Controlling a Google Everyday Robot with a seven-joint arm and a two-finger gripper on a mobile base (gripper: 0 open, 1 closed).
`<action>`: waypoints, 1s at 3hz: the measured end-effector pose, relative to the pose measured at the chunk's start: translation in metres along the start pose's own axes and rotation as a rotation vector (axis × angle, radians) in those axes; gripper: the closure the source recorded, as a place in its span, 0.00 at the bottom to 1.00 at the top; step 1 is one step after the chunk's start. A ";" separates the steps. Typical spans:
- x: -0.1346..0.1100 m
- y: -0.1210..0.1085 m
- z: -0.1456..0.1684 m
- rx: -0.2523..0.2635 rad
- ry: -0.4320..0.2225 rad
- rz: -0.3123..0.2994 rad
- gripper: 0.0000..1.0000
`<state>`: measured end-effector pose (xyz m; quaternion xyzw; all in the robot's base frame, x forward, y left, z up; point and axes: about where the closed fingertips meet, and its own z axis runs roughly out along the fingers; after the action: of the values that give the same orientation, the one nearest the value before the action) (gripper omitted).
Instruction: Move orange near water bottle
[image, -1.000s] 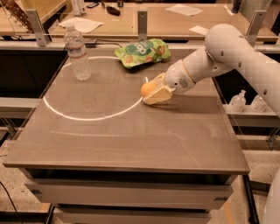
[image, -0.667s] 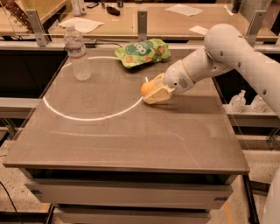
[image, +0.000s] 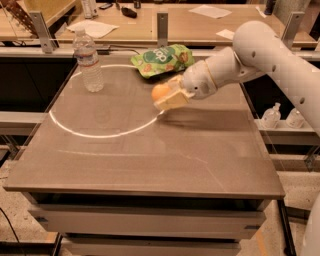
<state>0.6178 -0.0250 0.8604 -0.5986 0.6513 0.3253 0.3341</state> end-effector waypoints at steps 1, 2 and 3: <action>-0.081 0.015 0.003 -0.061 -0.235 -0.093 1.00; -0.081 0.015 0.003 -0.060 -0.234 -0.093 1.00; -0.088 0.008 0.007 -0.007 -0.275 -0.051 1.00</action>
Offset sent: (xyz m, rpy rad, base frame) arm -0.0063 0.0387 0.0548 0.1940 -0.0569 0.0756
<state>0.6157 0.0302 0.9291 -0.5659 0.5826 0.3980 0.4265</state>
